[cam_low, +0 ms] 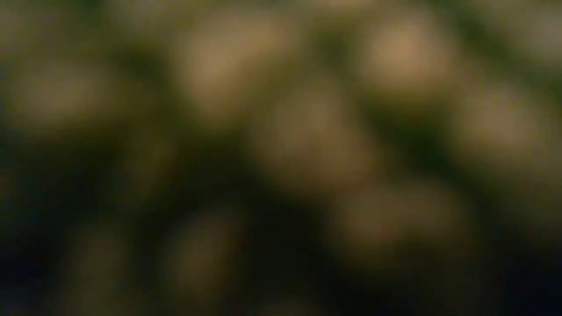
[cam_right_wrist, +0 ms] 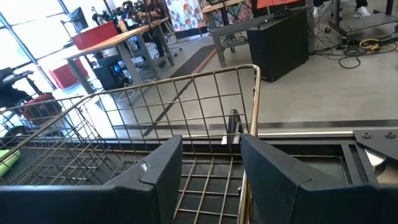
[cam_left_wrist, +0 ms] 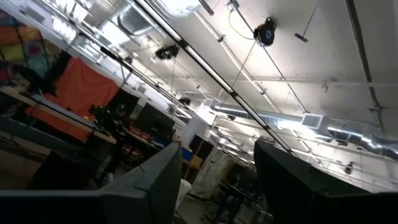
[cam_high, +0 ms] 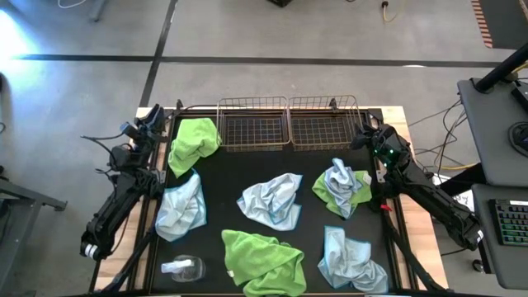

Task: Sort microfiber towel by color & place in baskets
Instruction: Put the green microfiber cloth into the left wire basket

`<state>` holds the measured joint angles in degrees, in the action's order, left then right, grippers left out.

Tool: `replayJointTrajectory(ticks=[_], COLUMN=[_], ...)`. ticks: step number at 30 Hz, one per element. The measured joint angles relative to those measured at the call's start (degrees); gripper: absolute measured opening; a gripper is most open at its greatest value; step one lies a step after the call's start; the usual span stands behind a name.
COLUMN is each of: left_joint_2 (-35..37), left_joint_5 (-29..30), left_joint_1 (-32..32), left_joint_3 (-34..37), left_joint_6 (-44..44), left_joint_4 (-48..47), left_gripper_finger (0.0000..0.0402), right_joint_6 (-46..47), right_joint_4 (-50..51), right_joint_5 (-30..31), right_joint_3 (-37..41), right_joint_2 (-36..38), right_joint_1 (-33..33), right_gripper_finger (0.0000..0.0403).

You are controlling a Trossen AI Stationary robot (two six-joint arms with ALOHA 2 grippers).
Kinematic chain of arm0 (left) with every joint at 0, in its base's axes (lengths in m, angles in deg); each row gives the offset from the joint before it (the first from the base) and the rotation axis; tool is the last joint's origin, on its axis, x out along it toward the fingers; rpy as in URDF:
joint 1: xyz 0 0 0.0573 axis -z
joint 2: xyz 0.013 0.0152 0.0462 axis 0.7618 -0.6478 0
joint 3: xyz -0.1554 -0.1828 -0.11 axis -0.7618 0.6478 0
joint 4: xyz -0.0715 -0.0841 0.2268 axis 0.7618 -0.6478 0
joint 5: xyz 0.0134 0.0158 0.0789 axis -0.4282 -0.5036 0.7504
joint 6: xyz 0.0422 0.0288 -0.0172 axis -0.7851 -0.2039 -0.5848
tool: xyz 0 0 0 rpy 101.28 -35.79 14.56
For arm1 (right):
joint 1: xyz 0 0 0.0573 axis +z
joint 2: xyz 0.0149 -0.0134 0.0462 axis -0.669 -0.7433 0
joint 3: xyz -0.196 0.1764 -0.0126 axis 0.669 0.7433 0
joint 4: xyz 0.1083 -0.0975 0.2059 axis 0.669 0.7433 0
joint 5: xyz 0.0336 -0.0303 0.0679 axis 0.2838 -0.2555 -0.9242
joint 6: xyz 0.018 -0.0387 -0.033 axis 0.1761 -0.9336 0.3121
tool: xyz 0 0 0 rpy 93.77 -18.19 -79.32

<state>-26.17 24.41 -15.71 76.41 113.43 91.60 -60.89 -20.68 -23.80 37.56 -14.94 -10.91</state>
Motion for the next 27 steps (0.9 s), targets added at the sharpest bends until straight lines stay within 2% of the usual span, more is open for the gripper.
replayJointTrajectory(ticks=[5, 7, 10, 13, 17, 19, 27], left_joint_2=[-1.96, -3.26, -6.09, -9.97, -15.95, -18.66, -25.11], left_joint_5=[-7.95, -10.90, -11.46, -10.15, -1.00, 1.23, 0.88], left_joint_1=[0.00, 0.02, 0.04, 0.07, 0.07, 0.03, 0.07], left_joint_3=[0.00, -1.23, -5.84, -13.63, -23.53, -26.85, -33.11], left_joint_6=[5.39, 4.90, 0.45, -6.43, -12.54, -13.74, -14.50], left_joint_4=[0.39, -1.16, -7.15, -22.48, -46.28, -55.04, -69.40], left_gripper_finger=[0.0185, 0.0185, 0.0185, 0.0185, 0.0185, 0.0185, 0.0185], right_joint_6=[0.02, 0.02, 0.02, 0.04, 0.30, 0.30, 0.04], right_joint_4=[0.04, 0.09, 0.13, 0.22, 0.21, -0.11, -0.35], right_joint_5=[0.00, 0.00, -0.02, -1.21, -1.03, -0.97, -0.96], right_joint_3=[0.00, 0.00, 0.00, 0.00, 0.00, 0.00, 0.00], right_joint_2=[0.00, 0.00, -0.03, -0.50, -1.86, -2.57, -3.21], right_joint_1=[0.00, 0.00, 0.01, 0.00, 0.02, 0.02, 0.02], right_gripper_finger=[0.0160, 0.0160, 0.0160, 0.0160, 0.0160, 0.0160, 0.0160])
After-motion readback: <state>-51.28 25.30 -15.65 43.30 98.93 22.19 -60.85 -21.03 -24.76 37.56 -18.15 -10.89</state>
